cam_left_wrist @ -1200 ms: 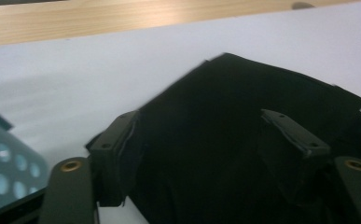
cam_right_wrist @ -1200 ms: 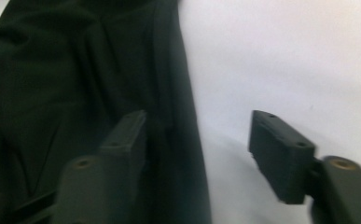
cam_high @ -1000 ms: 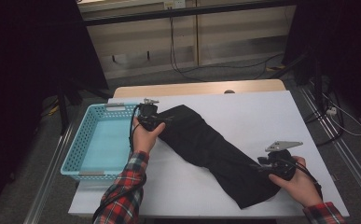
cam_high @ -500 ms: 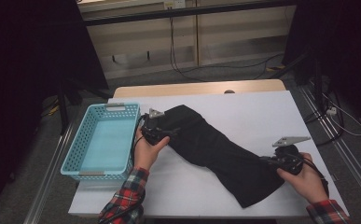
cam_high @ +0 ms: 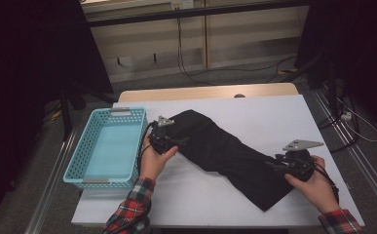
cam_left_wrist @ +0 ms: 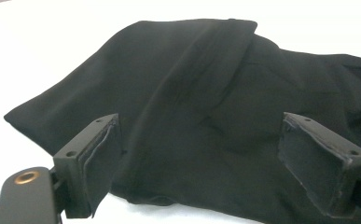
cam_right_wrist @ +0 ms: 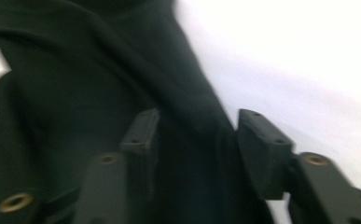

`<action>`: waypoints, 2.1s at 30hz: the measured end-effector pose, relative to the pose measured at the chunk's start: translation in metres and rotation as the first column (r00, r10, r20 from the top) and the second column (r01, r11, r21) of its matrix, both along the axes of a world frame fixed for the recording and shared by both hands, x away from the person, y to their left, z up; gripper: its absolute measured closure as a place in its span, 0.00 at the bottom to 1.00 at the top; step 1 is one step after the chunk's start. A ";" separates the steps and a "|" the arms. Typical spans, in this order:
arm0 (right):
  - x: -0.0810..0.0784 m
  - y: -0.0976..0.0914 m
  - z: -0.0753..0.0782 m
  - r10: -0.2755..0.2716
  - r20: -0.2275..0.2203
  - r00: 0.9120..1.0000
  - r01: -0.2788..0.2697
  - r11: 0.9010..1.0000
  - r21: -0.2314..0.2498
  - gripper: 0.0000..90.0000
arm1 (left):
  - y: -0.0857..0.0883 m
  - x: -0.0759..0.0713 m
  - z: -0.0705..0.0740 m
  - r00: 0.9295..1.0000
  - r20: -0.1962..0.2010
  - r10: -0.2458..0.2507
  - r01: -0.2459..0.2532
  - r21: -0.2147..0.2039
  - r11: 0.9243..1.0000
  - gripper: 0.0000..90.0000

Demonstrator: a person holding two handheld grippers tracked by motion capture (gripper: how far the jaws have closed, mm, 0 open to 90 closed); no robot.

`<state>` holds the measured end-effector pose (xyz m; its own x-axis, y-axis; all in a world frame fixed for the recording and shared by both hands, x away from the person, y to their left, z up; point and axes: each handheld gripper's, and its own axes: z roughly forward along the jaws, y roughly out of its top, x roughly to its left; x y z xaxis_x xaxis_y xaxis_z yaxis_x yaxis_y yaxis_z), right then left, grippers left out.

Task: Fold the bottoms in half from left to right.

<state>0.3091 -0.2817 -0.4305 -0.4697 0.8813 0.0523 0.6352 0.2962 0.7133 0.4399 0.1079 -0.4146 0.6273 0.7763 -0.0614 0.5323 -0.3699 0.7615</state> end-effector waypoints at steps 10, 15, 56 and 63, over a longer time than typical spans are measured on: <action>-0.008 0.044 -0.002 0.106 0.012 0.994 -0.106 0.992 0.072 0.30 | 0.004 -0.001 0.000 1.000 0.006 -0.007 0.007 0.017 1.000 0.14; -0.009 0.052 -0.002 0.108 0.028 0.994 -0.109 0.992 0.065 0.23 | 0.006 -0.003 0.000 1.000 0.000 -0.009 0.009 0.017 1.000 0.13; -0.043 0.074 0.004 0.357 0.015 0.934 -0.357 0.932 0.065 0.96 | 0.009 -0.003 0.001 1.000 0.007 0.000 0.000 0.014 1.000 0.13; -0.054 0.068 0.005 0.377 0.012 0.926 -0.377 0.921 0.101 0.91 | 0.009 -0.001 -0.001 1.000 0.004 0.006 -0.006 0.003 1.000 0.13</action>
